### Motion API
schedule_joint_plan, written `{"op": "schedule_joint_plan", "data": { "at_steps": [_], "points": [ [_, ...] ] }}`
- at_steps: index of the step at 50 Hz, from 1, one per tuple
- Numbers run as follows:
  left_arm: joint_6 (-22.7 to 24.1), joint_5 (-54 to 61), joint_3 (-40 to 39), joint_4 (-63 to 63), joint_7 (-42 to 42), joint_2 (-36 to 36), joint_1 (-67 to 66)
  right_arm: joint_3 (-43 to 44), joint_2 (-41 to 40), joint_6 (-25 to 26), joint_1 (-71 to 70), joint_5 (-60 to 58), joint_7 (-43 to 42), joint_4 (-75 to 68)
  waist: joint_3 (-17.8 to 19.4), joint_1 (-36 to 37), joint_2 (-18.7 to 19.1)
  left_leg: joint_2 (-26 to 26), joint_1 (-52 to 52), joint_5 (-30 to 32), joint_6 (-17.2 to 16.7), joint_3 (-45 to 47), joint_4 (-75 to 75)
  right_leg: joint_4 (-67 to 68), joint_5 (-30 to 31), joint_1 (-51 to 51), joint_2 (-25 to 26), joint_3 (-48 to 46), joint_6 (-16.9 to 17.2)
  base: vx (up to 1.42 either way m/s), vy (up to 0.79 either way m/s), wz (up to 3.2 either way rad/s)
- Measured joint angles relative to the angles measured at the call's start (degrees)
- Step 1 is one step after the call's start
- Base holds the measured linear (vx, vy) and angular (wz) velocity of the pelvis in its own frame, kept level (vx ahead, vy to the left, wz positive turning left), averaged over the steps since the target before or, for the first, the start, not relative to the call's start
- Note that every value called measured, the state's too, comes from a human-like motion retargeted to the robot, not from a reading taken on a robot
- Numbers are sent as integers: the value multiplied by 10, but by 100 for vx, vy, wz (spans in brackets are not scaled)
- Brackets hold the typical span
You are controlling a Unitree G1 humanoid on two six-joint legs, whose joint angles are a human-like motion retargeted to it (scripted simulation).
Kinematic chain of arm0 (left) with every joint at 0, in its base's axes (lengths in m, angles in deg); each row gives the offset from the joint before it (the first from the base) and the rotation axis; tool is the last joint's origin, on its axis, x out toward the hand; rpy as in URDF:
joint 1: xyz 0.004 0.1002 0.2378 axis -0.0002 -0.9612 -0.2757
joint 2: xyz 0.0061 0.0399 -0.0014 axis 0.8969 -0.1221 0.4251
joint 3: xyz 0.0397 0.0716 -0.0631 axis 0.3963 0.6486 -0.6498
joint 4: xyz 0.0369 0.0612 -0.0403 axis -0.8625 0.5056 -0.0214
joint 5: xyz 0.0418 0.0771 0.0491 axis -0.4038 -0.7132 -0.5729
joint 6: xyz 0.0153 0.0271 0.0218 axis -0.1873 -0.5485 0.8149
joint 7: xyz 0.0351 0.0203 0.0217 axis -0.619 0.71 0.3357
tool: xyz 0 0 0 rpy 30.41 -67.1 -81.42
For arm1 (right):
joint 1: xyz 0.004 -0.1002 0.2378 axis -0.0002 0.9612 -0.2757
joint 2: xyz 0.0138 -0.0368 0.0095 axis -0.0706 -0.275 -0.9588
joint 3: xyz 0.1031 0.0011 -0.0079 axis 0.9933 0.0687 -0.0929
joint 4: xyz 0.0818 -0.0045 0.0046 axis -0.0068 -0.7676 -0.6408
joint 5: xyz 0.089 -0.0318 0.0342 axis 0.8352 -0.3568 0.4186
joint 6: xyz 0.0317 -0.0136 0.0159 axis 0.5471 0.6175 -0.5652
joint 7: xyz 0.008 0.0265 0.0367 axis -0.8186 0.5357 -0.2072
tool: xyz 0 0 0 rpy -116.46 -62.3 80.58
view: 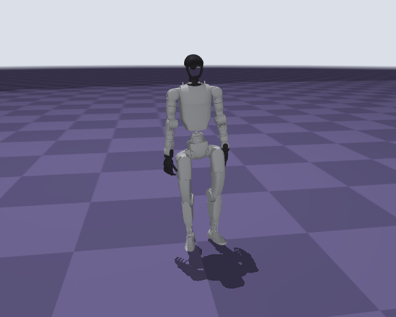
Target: Upper body actions
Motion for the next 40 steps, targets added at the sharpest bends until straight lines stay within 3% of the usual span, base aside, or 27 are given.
{"op": "schedule_joint_plan", "data": {
  "at_steps": [40],
  "points": [
    [-1, -1, -1, 2, 0, 1, -3, 2, 2, 2, 5, -7, -1, -9, 1, -1, 2, 2, -1, -5, 2, 2, 4, 3, 3, -5, 0, 5, -6, 0, 0, 0]
  ]
}}
